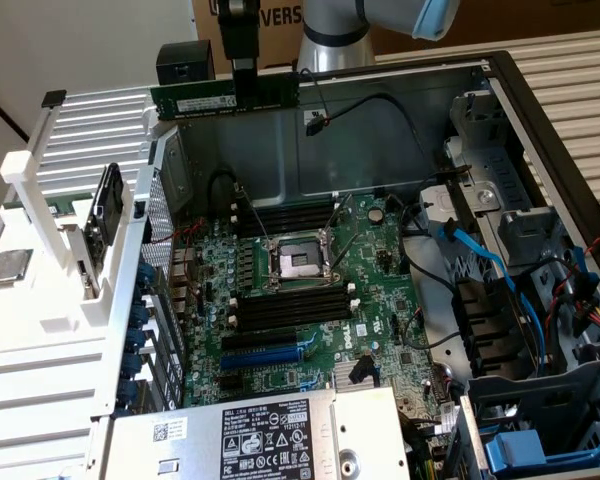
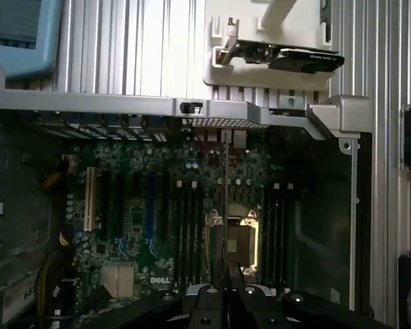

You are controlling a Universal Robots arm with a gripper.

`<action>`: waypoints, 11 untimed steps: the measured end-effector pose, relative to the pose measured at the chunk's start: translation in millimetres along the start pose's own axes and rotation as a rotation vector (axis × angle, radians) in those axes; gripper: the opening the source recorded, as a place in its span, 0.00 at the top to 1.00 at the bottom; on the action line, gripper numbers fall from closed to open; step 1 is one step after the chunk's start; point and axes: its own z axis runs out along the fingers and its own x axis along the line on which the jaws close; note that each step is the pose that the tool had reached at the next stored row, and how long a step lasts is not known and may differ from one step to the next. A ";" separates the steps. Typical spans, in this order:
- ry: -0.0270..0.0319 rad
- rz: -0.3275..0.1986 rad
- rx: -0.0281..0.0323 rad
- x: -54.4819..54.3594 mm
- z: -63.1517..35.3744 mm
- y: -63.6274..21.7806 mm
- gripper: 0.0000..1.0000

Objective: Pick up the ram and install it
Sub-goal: 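Pick up the ram and move it above insertion slot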

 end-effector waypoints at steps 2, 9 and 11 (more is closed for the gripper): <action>-0.0001 0.000 0.0000 0.2 2.0 -9.3 0.87; -0.0005 0.001 0.0002 1.5 15.5 -31.4 0.87; -0.0004 0.001 0.0001 1.8 19.1 -31.8 0.87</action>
